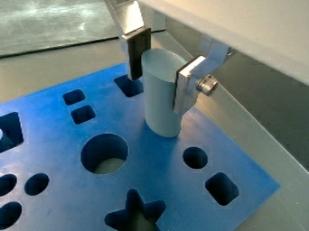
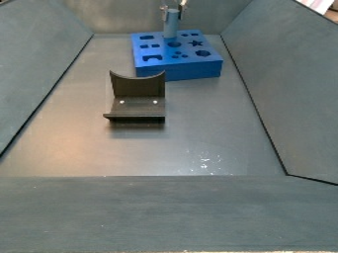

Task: Pick up the oval object. Move up. Move to above the board. Insert the oval object.
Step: Insert the oval object.

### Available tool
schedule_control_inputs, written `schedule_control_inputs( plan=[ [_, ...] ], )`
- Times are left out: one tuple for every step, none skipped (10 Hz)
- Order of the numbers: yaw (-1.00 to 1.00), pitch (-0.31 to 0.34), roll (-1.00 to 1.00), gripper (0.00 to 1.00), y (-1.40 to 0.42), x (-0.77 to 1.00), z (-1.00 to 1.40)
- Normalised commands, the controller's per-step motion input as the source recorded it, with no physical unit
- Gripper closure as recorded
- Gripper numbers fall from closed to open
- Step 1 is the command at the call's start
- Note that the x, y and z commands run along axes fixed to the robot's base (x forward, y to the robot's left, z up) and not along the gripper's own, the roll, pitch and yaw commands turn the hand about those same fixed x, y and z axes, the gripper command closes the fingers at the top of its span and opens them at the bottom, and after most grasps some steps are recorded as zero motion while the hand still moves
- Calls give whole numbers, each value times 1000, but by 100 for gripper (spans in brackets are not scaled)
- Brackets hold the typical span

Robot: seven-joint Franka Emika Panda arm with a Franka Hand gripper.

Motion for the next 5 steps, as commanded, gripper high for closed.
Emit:
schedule_control_inputs(
  plan=[
    [183, -193, 106, 100, 0, 54, -777],
    [209, -167, 153, 100, -17, 123, -754],
    [300, -159, 233, 100, -194, 160, -677],
    [311, -159, 226, 100, -269, 186, -700],
    [309, -154, 221, 100, -297, 197, -709]
  ],
)
